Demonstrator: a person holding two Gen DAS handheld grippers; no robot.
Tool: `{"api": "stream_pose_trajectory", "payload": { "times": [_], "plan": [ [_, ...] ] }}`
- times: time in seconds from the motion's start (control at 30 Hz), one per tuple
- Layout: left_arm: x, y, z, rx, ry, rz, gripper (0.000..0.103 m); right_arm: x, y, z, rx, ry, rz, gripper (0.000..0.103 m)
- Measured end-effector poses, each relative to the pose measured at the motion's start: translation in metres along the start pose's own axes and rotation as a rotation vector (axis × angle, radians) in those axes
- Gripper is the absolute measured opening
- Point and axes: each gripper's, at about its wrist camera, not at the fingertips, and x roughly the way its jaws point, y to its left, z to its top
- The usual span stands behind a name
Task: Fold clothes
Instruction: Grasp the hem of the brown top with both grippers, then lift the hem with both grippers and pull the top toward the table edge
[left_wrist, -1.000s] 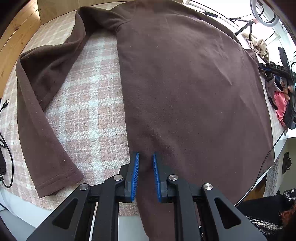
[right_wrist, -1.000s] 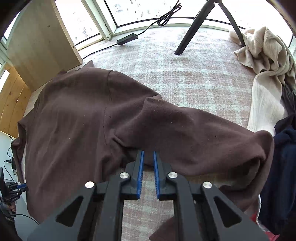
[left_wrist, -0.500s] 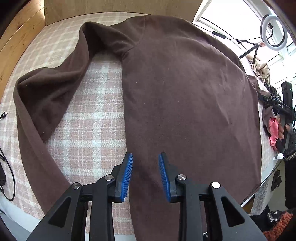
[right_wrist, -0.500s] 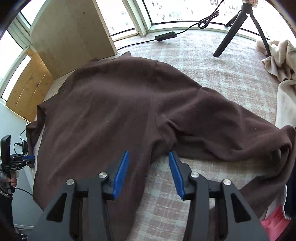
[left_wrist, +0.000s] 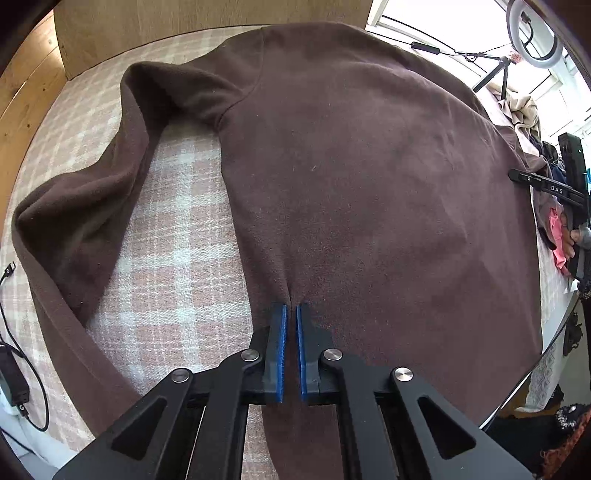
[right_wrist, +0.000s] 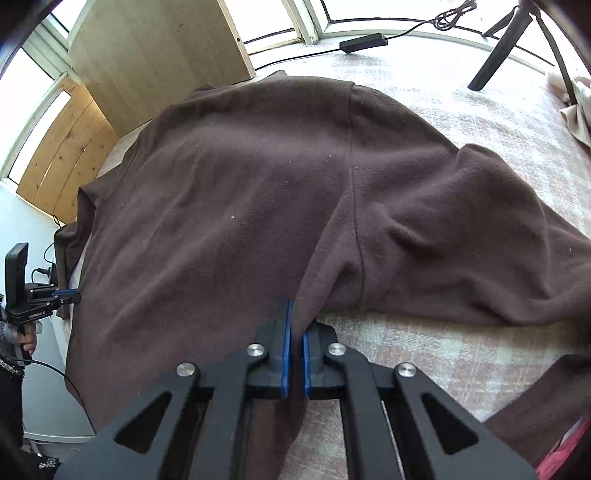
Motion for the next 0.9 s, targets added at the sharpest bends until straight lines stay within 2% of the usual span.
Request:
{"api": "stream_pose_trajectory", "payload": {
  "times": [0.07, 0.1, 0.17, 0.23, 0.3, 0.33, 0.37, 0.47, 0.5, 0.53, 0.57, 0.6, 0.67, 0.7, 0.77, 0.83, 0.9],
  "plan": [
    [0.004, 0.007, -0.003, -0.026, 0.01, -0.013, 0.005, 0.005, -0.005, -0.001, 0.026, 0.017, -0.001, 0.005],
    [0.009, 0.01, -0.003, -0.034, 0.037, 0.006, 0.006, 0.008, -0.007, -0.002, 0.041, 0.028, 0.0, 0.005],
    [0.012, 0.019, 0.0, -0.058, 0.056, 0.019, 0.015, 0.008, -0.008, -0.002, 0.054, 0.03, 0.004, 0.007],
    [0.003, 0.029, 0.009, -0.099, 0.006, 0.001, 0.029, 0.003, -0.008, 0.002, 0.057, 0.014, 0.014, 0.012],
    [0.001, 0.037, 0.024, -0.12, -0.034, -0.027, 0.04, 0.001, -0.013, 0.007, 0.074, 0.002, 0.029, 0.037],
    [0.003, 0.041, 0.033, -0.13, -0.047, -0.038, 0.042, 0.005, -0.017, 0.011, 0.093, 0.008, 0.038, 0.054],
    [0.01, 0.043, 0.047, -0.139, -0.047, -0.045, 0.042, 0.009, -0.02, 0.014, 0.113, 0.016, 0.048, 0.055],
    [0.041, 0.045, 0.082, -0.153, -0.036, -0.042, 0.042, 0.015, -0.024, 0.017, 0.126, -0.008, 0.049, 0.054],
    [0.048, 0.047, 0.088, -0.146, -0.04, -0.048, 0.036, 0.015, -0.024, 0.016, 0.122, -0.014, 0.054, 0.052],
    [0.05, 0.042, 0.091, -0.121, -0.056, -0.041, 0.016, 0.016, -0.023, 0.016, 0.118, -0.018, 0.059, 0.026],
    [0.052, 0.038, 0.093, -0.098, -0.064, -0.032, 0.005, 0.016, -0.023, 0.016, 0.112, -0.005, 0.051, 0.005],
    [0.051, 0.034, 0.093, -0.081, -0.046, -0.015, 0.002, 0.009, -0.022, 0.017, 0.101, -0.012, 0.051, 0.005],
    [0.032, 0.031, 0.088, -0.05, -0.087, 0.038, 0.002, -0.018, -0.019, 0.02, 0.057, -0.086, 0.02, 0.005],
    [0.028, 0.032, 0.081, -0.057, -0.084, 0.034, 0.003, -0.032, -0.018, 0.02, 0.038, -0.128, -0.001, 0.004],
    [0.021, 0.034, 0.068, -0.069, -0.076, 0.027, 0.003, -0.022, -0.016, 0.017, 0.027, -0.098, -0.049, 0.004],
    [0.014, 0.036, 0.054, -0.081, -0.069, 0.02, 0.005, 0.003, -0.012, 0.013, 0.018, 0.0, -0.082, 0.005],
    [0.006, 0.039, 0.04, -0.093, -0.061, 0.012, 0.013, 0.001, -0.008, 0.01, 0.034, -0.005, -0.106, 0.015]
  ]
}}
